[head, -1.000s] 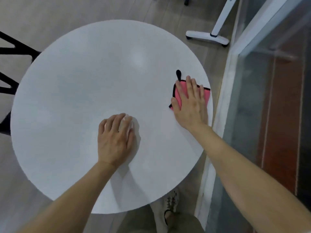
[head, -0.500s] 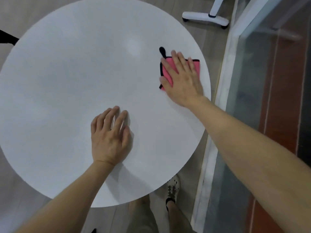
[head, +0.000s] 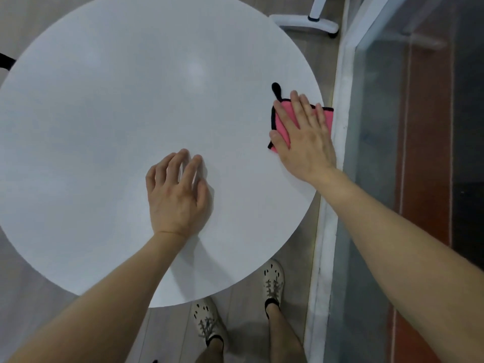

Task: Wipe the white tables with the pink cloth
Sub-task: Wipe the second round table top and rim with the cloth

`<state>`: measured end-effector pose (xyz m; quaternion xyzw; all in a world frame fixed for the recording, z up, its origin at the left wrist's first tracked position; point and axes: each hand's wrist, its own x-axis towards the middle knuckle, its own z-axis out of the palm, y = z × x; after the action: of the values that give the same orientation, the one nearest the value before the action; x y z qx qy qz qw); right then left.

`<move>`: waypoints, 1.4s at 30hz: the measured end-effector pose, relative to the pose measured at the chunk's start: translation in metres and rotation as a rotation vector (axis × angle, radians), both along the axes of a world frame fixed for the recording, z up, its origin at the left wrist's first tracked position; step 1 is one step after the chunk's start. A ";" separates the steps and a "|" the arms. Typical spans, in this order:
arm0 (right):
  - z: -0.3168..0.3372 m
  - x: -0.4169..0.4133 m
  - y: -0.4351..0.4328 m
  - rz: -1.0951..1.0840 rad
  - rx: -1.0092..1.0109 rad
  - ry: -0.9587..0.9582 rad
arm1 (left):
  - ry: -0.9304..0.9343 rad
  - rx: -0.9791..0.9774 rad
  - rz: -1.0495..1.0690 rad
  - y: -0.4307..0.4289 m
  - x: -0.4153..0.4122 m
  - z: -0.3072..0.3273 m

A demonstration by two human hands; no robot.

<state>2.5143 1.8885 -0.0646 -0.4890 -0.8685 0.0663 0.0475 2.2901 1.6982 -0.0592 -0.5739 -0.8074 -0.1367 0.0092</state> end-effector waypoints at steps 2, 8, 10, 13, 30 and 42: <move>-0.002 0.006 -0.027 -0.055 -0.010 -0.009 | -0.003 -0.014 -0.012 0.002 -0.001 0.001; -0.005 -0.003 -0.143 -0.127 0.001 -0.069 | -0.180 0.158 -0.074 -0.019 -0.017 -0.006; -0.003 -0.022 -0.183 -0.130 -0.013 -0.097 | -0.183 0.182 -0.110 -0.049 -0.036 -0.002; 0.000 -0.084 -0.242 -0.045 -0.044 -0.109 | -0.135 0.136 -0.105 -0.110 -0.083 0.005; -0.002 -0.200 -0.215 0.400 -0.028 -0.028 | -0.221 -0.327 0.171 -0.130 -0.237 0.063; 0.003 -0.362 0.031 0.171 -0.041 -0.032 | -0.255 -0.620 0.208 -0.061 -0.288 0.081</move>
<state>2.1525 1.9195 -0.0611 -0.4149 -0.9062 0.0800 0.0177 2.0022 1.6377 0.0213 -0.4423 -0.8594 0.0462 -0.2524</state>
